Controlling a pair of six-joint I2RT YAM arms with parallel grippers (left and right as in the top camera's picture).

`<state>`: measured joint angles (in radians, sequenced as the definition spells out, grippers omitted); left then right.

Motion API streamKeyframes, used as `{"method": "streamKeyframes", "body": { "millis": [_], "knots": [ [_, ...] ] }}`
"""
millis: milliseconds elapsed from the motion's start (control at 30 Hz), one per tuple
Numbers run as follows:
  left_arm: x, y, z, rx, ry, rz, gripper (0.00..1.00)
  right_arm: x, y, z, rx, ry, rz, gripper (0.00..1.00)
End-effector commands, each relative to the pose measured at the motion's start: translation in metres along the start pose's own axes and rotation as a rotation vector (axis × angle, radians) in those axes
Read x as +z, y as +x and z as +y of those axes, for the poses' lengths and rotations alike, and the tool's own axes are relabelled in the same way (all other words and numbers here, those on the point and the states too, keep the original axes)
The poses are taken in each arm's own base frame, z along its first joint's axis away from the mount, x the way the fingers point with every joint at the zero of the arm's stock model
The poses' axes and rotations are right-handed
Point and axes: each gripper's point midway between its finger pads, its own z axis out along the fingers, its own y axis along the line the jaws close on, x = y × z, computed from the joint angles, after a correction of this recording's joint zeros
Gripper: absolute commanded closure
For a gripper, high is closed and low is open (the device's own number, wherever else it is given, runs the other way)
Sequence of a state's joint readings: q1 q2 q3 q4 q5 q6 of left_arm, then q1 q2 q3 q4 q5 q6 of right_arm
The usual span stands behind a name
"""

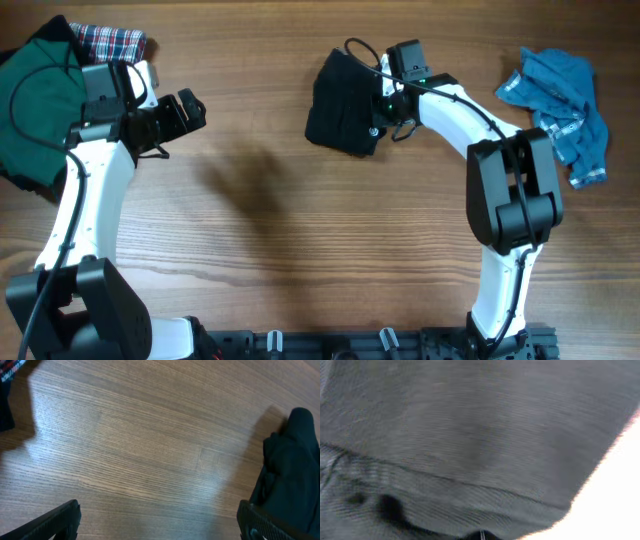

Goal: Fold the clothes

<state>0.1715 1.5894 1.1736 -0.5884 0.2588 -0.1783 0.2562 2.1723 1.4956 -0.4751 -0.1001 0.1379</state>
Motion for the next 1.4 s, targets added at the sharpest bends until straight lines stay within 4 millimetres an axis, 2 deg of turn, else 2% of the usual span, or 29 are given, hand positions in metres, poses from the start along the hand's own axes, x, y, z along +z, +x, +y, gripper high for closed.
{"method": "streamKeyframes", "body": {
  "millis": [0,67,133,267,300,333,467,567,633,667,700,867,967,1100,1233,1333,1367],
  "knots": [
    [-0.011,-0.005,-0.004,-0.005,0.010,-0.027,0.00,0.017,0.001,-0.049,0.102,0.056,0.009,0.96],
    [-0.011,-0.006,-0.004,-0.004,0.011,-0.029,0.00,0.015,-0.006,-0.056,0.125,0.015,-0.013,0.96],
    [-0.011,-0.006,-0.005,-0.003,0.012,-0.029,0.00,0.013,-0.010,-0.055,0.123,-0.059,-0.023,0.96],
    [-0.010,-0.004,-0.010,0.009,0.019,-0.024,0.00,0.011,-0.009,-0.054,0.138,-0.102,-0.018,0.94],
    [-0.009,-0.003,-0.012,0.014,0.021,-0.022,0.00,0.010,-0.009,-0.051,0.140,-0.119,-0.014,0.85],
    [-0.009,-0.002,-0.015,0.020,0.026,-0.019,0.01,0.008,-0.009,-0.044,0.144,-0.170,-0.006,0.64],
    [-0.007,0.002,-0.025,0.042,0.038,-0.010,0.00,-0.008,-0.007,-0.016,0.181,-0.408,0.025,0.29],
    [-0.006,0.003,-0.027,0.046,0.041,-0.008,0.00,-0.020,-0.008,-0.008,0.207,-0.539,0.030,0.19],
    [-0.006,0.003,-0.027,0.046,0.041,-0.008,0.00,-0.027,-0.010,-0.013,0.230,-0.581,0.023,0.15],
    [-0.006,0.003,-0.027,0.046,0.041,-0.008,0.00,-0.030,-0.011,-0.018,0.247,-0.579,0.020,0.15],
    [-0.006,0.003,-0.027,0.046,0.041,-0.008,0.00,-0.040,-0.017,-0.036,0.280,-0.562,-0.007,0.14],
    [-0.006,0.003,-0.027,0.046,0.041,-0.007,0.00,-0.067,-0.029,-0.058,0.290,-0.518,-0.067,0.12],
    [-0.006,0.003,-0.027,0.046,0.041,-0.007,0.00,-0.079,-0.029,-0.048,0.255,-0.539,-0.067,0.12],
    [-0.006,0.003,-0.027,0.046,0.041,-0.006,0.00,-0.087,-0.028,-0.025,0.187,-0.581,-0.063,0.16],
    [-0.006,0.004,-0.027,0.045,0.040,-0.003,0.00,-0.117,-0.048,-0.001,0.093,-0.677,-0.158,0.27],
    [-0.006,0.004,-0.027,0.045,0.040,-0.003,0.00,-0.141,-0.069,0.009,0.070,-0.686,-0.242,0.48],
    [-0.006,0.004,-0.027,0.045,0.040,-0.003,0.00,-0.144,-0.074,0.014,0.061,-0.690,-0.261,0.59]
  ]
}}
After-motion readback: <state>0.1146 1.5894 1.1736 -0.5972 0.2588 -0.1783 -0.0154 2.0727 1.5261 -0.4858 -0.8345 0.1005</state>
